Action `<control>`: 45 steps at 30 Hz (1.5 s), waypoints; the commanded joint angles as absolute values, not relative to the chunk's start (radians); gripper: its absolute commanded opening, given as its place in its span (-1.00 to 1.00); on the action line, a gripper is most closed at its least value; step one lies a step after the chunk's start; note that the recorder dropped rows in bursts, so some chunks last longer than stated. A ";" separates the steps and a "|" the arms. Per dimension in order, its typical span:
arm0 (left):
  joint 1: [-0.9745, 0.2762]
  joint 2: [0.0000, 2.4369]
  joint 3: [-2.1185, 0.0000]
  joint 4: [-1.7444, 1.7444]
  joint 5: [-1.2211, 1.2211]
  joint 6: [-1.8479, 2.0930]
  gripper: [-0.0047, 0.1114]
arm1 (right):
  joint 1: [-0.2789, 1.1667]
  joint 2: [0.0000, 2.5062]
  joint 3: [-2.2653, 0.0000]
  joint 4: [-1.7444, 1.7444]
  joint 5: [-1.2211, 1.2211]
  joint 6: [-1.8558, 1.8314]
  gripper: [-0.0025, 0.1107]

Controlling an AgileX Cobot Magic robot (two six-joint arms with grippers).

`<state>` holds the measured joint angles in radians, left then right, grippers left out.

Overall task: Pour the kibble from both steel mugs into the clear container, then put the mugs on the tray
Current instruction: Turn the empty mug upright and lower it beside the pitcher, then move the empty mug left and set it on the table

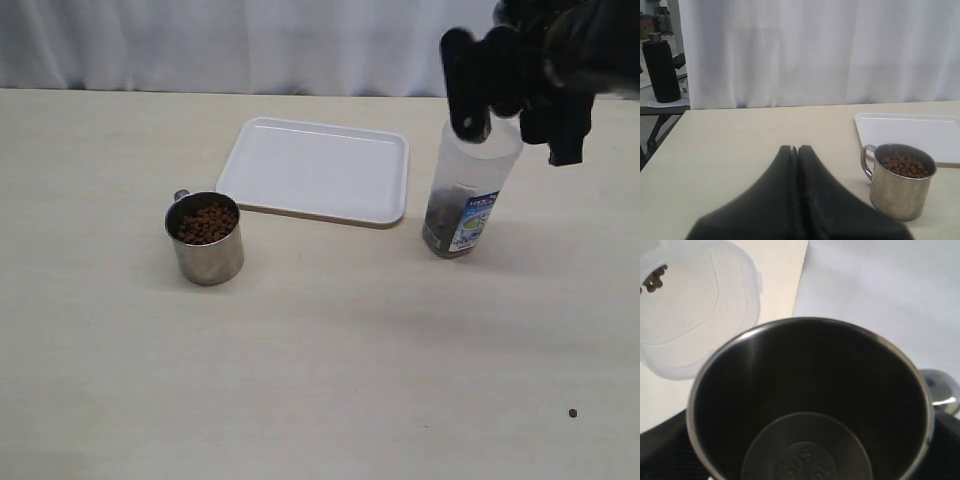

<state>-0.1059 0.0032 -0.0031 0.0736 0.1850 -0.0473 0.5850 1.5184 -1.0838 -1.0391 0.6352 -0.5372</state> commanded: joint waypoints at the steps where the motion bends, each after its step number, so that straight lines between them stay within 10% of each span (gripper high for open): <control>1: -0.111 0.000 0.000 0.077 0.182 -0.050 -0.92 | 0.386 1.419 -1.097 -0.541 0.450 -0.643 -0.88; 14: -0.111 0.000 0.000 0.070 0.173 -0.050 -0.92 | -0.084 1.364 -0.766 1.505 0.505 -2.117 -0.88; 23: -0.111 0.000 0.000 0.070 0.173 -0.050 -0.92 | -0.274 1.526 -0.696 1.398 0.987 -2.117 -0.88; 45: -0.111 0.000 0.000 0.070 0.179 -0.050 -0.92 | 0.223 1.944 -0.895 1.397 0.860 -2.116 -0.87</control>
